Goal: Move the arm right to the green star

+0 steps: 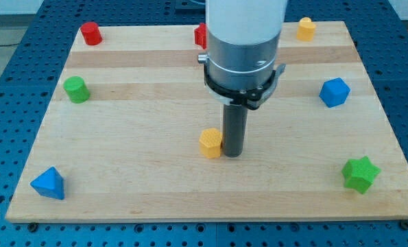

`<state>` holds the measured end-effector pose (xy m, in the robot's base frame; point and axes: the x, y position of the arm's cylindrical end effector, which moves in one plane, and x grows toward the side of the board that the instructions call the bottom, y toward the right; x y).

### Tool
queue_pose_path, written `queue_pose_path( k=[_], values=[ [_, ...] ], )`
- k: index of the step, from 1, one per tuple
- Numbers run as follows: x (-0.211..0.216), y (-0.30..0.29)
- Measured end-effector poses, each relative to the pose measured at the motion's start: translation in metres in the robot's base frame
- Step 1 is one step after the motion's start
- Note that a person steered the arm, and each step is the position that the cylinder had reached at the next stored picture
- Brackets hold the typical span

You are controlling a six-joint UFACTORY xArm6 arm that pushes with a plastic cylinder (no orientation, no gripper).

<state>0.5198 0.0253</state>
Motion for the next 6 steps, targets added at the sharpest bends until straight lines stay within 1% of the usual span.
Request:
queue_pose_path(
  k=[2, 3, 6],
  values=[
    [0.002, -0.002],
    [0.027, 0.024],
    [0.087, 0.158]
  ],
)
